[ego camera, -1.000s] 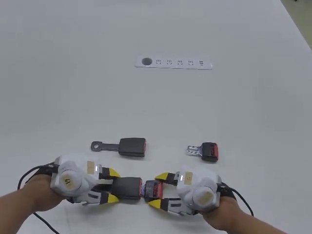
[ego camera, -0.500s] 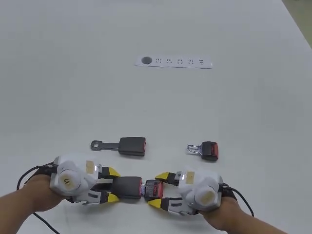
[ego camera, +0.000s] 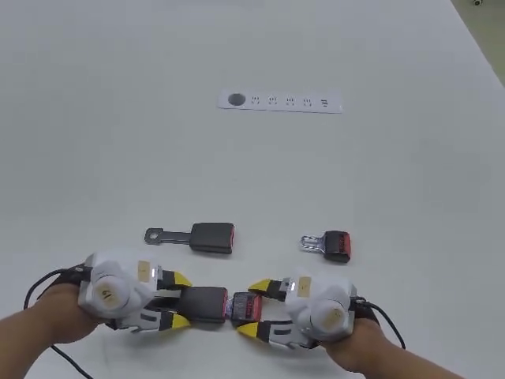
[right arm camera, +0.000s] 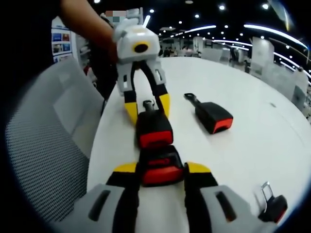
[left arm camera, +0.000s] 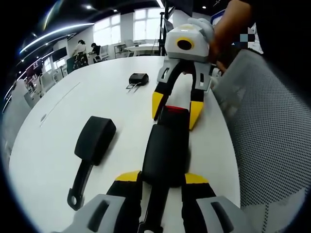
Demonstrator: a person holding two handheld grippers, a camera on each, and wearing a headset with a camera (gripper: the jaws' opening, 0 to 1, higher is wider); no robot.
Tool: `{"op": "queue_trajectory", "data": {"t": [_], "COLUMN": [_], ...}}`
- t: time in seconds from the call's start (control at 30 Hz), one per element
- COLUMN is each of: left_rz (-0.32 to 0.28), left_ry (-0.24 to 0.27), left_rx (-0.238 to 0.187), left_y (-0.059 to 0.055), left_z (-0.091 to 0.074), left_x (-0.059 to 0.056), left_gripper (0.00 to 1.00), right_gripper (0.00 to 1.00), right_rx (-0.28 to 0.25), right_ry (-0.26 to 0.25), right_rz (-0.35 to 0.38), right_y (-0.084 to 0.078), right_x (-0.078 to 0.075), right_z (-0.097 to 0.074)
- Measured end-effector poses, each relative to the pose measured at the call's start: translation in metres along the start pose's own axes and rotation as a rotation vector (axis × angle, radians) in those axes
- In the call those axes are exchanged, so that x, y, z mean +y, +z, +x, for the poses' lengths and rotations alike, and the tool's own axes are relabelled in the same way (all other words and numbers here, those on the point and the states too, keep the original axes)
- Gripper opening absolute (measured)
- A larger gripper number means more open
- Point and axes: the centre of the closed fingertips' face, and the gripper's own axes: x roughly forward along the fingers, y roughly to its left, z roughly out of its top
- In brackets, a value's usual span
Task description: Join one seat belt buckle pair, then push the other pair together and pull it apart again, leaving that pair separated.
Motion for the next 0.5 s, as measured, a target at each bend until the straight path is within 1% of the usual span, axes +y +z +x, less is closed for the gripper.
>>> {"op": "queue_trajectory", "data": {"t": [0.03,0.23,0.3,0.37,0.4,0.43,0.47,0.5], "left_rz": [0.000,0.006,-0.013,-0.018,-0.014,-0.030,-0.023,-0.034], "left_ry": [-0.001,0.001,0.007,0.007,0.001,0.000,-0.002,0.007], "left_rx": [0.004,0.021,0.025,0.040,0.041,0.061,0.081,0.078], "left_y": [-0.001,0.000,0.000,-0.001,-0.001,-0.002,-0.004,-0.002], "left_z": [0.001,0.001,0.001,0.001,0.001,0.000,-0.002,-0.005], "left_x": [0.000,0.000,0.000,-0.001,-0.002,-0.003,-0.003,-0.002], "left_gripper": [0.32,0.33,0.33,0.33,0.35,0.36,0.38,0.41], "right_gripper": [0.36,0.37,0.37,0.38,0.39,0.40,0.47,0.54], "right_rx": [0.004,-0.002,0.013,0.020,0.033,0.050,0.032,-0.034], "right_ry": [-0.003,-0.001,0.002,0.003,0.003,-0.016,-0.020,-0.040], "right_rz": [-0.012,0.009,-0.007,-0.004,-0.006,-0.007,0.002,0.057], "right_y": [0.000,0.000,0.001,0.002,0.000,-0.001,0.002,0.013], "right_x": [0.001,-0.001,0.000,0.001,0.001,-0.001,-0.003,-0.007], "right_z": [0.000,0.000,0.000,0.001,-0.001,-0.002,-0.004,-0.008]}}
